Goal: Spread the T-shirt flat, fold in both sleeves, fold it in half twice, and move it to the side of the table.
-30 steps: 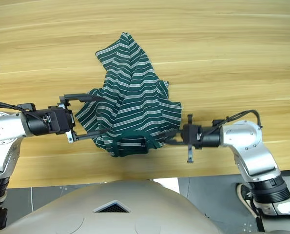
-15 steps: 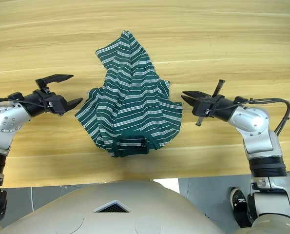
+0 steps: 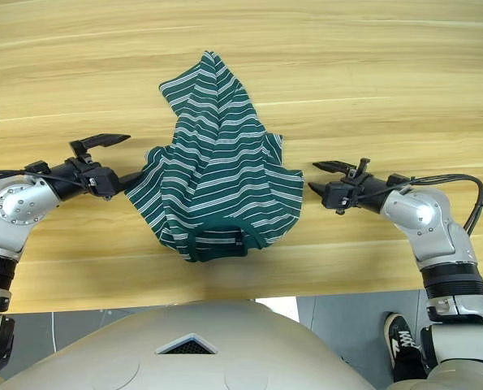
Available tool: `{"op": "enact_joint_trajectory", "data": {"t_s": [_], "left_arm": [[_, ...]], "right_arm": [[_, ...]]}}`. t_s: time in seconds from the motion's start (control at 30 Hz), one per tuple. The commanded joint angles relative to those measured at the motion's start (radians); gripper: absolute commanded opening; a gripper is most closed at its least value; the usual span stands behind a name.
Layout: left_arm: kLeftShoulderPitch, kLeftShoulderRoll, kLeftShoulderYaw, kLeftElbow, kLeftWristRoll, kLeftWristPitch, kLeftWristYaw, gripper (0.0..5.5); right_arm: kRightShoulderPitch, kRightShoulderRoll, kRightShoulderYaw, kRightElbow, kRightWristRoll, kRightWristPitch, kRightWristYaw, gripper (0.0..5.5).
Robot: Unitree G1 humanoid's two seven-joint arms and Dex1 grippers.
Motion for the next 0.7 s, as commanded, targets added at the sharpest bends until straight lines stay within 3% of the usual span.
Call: {"op": "enact_joint_trajectory", "data": {"t_s": [0.03,0.37,0.7], "left_arm": [[-0.016,-0.008,-0.021,0.021,0.023,-0.002,0.004,3.93],[-0.026,-0.048,-0.099,0.089,0.063,-0.017,0.015,3.93],[-0.048,-0.033,-0.117,0.139,0.082,-0.031,0.051,3.93]], "right_arm": [[-0.035,0.022,0.030,-0.002,-0.012,-0.016,-0.010,3.08],[-0.081,0.037,0.071,-0.007,-0.021,-0.014,-0.008,4.80],[-0.097,0.032,0.075,-0.002,-0.036,-0.012,-0.016,4.80]]}}
